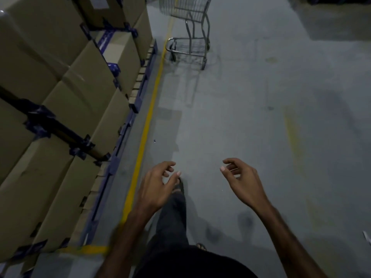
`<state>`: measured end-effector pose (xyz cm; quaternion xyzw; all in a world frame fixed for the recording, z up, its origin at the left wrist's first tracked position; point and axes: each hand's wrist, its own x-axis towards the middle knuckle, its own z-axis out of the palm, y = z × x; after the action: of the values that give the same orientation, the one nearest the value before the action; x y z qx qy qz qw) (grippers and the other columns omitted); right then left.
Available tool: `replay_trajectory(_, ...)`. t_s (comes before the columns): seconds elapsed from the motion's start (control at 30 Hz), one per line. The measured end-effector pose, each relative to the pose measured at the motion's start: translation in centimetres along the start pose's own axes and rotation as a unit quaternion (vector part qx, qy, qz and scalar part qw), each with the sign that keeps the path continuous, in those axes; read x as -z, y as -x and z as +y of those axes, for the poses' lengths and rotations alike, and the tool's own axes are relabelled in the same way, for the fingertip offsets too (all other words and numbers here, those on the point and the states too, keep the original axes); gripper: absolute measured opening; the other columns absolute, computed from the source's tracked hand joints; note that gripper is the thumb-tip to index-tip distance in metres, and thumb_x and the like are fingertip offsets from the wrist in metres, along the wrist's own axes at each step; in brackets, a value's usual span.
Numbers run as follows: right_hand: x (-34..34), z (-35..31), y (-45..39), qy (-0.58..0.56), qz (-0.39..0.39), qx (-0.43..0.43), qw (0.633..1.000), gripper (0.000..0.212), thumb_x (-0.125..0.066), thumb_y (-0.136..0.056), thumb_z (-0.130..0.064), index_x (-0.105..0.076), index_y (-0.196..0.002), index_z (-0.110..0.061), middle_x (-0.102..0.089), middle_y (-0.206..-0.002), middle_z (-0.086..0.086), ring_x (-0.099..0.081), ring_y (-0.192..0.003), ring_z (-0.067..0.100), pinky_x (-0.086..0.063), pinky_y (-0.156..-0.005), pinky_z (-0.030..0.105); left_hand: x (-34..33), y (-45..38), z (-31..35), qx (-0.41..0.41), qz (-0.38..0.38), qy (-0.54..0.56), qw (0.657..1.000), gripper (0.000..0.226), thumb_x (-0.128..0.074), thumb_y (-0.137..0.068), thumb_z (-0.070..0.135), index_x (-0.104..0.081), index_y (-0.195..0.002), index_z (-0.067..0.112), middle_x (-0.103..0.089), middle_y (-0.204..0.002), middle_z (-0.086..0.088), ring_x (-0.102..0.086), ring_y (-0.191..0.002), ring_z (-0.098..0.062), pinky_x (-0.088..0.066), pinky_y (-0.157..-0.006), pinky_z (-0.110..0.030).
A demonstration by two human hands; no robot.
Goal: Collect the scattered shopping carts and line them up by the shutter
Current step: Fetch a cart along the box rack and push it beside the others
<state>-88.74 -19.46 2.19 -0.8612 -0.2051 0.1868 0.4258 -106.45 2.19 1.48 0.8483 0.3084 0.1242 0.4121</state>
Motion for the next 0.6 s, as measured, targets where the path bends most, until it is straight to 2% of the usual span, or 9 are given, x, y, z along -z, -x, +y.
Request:
replay_trajectory(0.27, -1.0, -4.2, -16.7, -0.004, 0.011, -0.027, 1.000, 0.016, -0.071, -0.098, -0.037, -0.071, -0.113, -0.031, -0.072, -0.091, -0.017, -0.068, -0.089, -0.001, -0.060, -0.085, 0.040, 1.0, -20.2, 1.0, -0.022, -0.009, 0.006, 1.000, 0.031, -0.072, -0.099, 0.039, -0.070, -0.126, 0.025, -0.069, -0.105, 0.014, -0.064, -0.093, -0.006, -0.055, -0.076, -0.033)
replay_trajectory(0.47, 0.2, -7.5, -28.0, -0.024, 0.061, -0.049, 0.997, 0.018, -0.070, -0.100, -0.038, -0.072, -0.115, -0.029, -0.073, -0.096, -0.016, -0.068, -0.091, -0.002, -0.059, -0.084, 0.036, 1.6, -35.5, 3.7, -0.069, -0.054, -0.010, 0.996, 0.028, -0.071, -0.100, 0.040, -0.071, -0.124, 0.026, -0.068, -0.102, 0.017, -0.064, -0.090, -0.006, -0.055, -0.075, -0.031)
replay_trajectory(0.6, 1.4, -7.0, -33.6, -0.038, 0.084, -0.076, 0.993, 0.019, -0.069, -0.100, -0.040, -0.071, -0.116, -0.030, -0.073, -0.100, -0.016, -0.067, -0.091, -0.004, -0.057, -0.082, 0.031, -0.4, -43.0, 5.1, -0.080, -0.079, -0.020, 0.993, 0.027, -0.073, -0.098, 0.041, -0.072, -0.121, 0.027, -0.069, -0.099, 0.017, -0.065, -0.086, -0.007, -0.055, -0.075, -0.033)
